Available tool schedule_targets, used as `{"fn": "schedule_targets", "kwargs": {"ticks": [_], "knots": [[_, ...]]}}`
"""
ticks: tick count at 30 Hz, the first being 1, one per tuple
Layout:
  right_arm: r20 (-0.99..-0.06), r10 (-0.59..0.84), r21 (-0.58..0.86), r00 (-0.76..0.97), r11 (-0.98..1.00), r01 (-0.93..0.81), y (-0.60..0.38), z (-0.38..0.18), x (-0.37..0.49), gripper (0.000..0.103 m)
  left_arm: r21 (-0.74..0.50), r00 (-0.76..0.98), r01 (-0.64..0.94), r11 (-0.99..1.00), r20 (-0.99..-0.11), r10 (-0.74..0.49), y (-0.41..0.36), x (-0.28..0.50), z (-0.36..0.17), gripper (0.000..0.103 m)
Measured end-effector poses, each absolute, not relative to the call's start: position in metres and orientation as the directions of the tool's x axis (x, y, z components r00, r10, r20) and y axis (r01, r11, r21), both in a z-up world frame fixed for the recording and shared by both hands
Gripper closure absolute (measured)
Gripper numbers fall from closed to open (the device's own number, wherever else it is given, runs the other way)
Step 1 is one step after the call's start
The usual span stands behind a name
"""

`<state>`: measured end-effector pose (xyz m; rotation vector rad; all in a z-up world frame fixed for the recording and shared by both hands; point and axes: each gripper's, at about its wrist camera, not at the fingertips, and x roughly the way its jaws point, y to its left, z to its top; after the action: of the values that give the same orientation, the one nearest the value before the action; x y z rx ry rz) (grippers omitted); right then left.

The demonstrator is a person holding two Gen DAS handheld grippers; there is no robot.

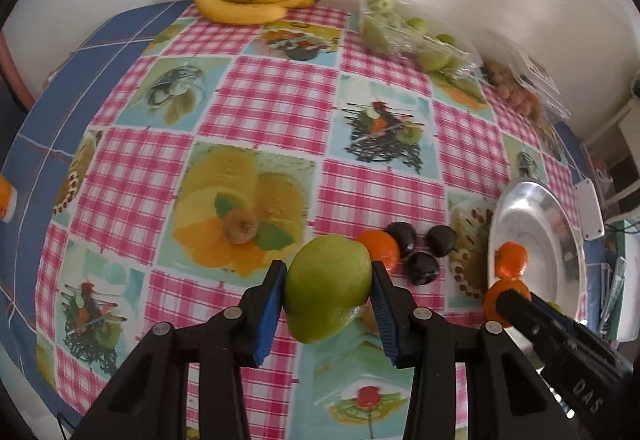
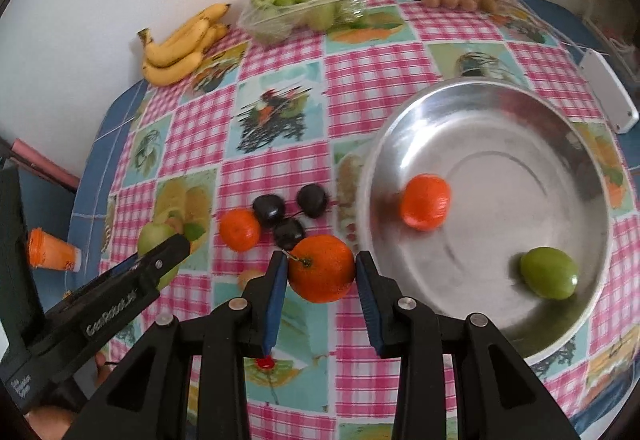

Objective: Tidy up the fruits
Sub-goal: 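Carry the orange and mango over the steel bowl with both tools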

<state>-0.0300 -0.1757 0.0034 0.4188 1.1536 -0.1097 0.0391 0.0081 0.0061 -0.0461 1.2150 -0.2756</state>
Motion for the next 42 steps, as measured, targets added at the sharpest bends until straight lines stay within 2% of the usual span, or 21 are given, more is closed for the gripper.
{"fn": "schedule_targets", "kwargs": {"ticks": [8,23,31,42], "knots": [[-0.919,0.054,0.238,0.392,0.866,0.439,-0.226,0.005,-0.042,0.067,-0.138,0.329,0.294,0.946,-0.914,-0.236,-0.034,0.029,0.016,0.059],[-0.923,-0.036,0.244,0.382,0.714,0.656,-0.308,0.003,-0.076,0.066,-0.048,0.314,0.598,0.8,-0.905,-0.288,-0.149,-0.013,0.021,0.058],[-0.921,-0.033,0.259,0.388,0.691,0.675,-0.319,-0.001,-0.078,0.066,-0.023,0.309,0.66,0.751,-0.903,-0.3,-0.176,-0.026,0.007,0.058],[-0.935,-0.018,0.237,0.355,0.711,0.662,-0.311,-0.015,-0.069,0.066,-0.006,0.299,0.661,0.75,-0.915,-0.271,-0.178,-0.023,-0.011,0.058]]}}
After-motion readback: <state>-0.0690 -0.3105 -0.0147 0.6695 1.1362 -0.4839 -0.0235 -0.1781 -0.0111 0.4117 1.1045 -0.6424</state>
